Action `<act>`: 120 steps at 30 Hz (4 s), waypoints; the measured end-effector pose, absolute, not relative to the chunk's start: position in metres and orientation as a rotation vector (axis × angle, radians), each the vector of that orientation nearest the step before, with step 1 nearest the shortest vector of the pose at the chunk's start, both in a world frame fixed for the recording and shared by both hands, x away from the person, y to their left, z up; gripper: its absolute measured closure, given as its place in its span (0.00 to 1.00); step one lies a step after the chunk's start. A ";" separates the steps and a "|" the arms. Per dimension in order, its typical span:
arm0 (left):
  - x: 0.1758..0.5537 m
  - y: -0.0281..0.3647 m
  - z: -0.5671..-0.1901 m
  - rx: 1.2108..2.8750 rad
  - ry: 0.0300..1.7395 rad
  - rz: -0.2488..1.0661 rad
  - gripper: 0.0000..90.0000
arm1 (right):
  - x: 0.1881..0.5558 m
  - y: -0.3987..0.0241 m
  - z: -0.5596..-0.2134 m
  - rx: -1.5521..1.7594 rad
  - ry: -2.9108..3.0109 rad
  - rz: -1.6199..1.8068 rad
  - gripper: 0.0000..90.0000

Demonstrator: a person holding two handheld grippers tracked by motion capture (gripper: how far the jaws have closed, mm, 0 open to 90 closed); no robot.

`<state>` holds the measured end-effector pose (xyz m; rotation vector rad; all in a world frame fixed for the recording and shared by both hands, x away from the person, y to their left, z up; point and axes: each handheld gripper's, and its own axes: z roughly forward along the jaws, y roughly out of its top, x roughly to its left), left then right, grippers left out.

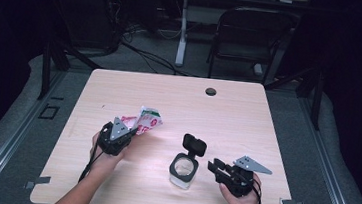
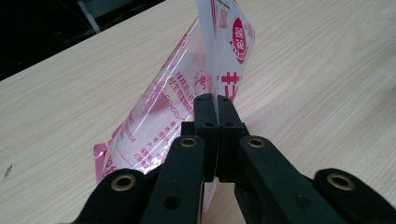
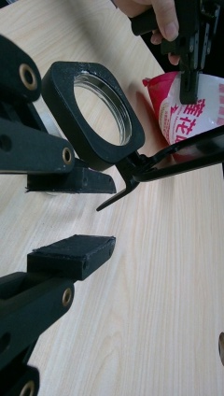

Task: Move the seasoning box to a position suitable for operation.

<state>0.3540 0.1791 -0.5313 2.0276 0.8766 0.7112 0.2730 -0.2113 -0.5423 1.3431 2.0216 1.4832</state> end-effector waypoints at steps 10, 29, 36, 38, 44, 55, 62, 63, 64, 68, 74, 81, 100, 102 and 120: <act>0.352 0.183 -0.527 2.005 0.877 0.714 1.00 | 0.273 -0.211 -0.542 1.341 2.023 1.481 0.75; 0.338 0.184 -0.507 1.960 0.825 0.704 1.00 | 0.273 -0.212 -0.542 1.340 2.023 1.481 0.75; 0.332 0.180 -0.502 1.961 0.789 0.710 1.00 | 0.272 -0.212 -0.541 1.333 2.021 1.486 0.75; 0.330 0.179 -0.500 1.962 0.780 0.703 1.00 | 0.272 -0.212 -0.541 1.338 2.015 1.490 0.75; 0.323 0.177 -0.494 1.961 0.746 0.687 1.00 | 0.271 -0.213 -0.540 1.335 2.014 1.490 0.75; 0.309 0.160 -0.495 1.988 0.667 0.610 1.00 | 0.270 -0.213 -0.537 1.322 2.012 1.502 0.74; 0.295 0.152 -0.496 2.001 0.627 0.565 1.00 | 0.269 -0.211 -0.532 1.307 2.004 1.532 0.74; 0.293 0.152 -0.495 2.000 0.623 0.557 1.00 | 0.269 -0.211 -0.531 1.301 2.004 1.534 0.73; 0.292 0.151 -0.495 1.994 0.623 0.550 1.00 | 0.269 -0.211 -0.530 1.294 2.003 1.540 0.73; 0.283 0.152 -0.495 1.998 0.603 0.501 1.00 | 0.267 -0.213 -0.525 1.296 1.976 1.566 0.72; 0.271 0.157 -0.505 2.037 0.574 0.458 1.00 | 0.259 -0.212 -0.509 1.213 1.922 1.639 0.72; 0.269 0.166 -0.508 2.032 0.573 0.450 1.00 | 0.247 -0.195 -0.485 1.029 1.950 1.694 0.71; 0.267 0.175 -0.512 2.032 0.591 0.461 1.00 | 0.291 -0.127 -0.493 0.884 2.237 1.682 0.59; 0.267 0.176 -0.512 2.031 0.588 0.462 1.00 | 0.294 -0.122 -0.493 0.880 2.241 1.687 0.59; 0.265 0.181 -0.514 2.022 0.587 0.480 1.00 | 0.300 -0.087 -0.496 0.745 2.325 1.683 0.61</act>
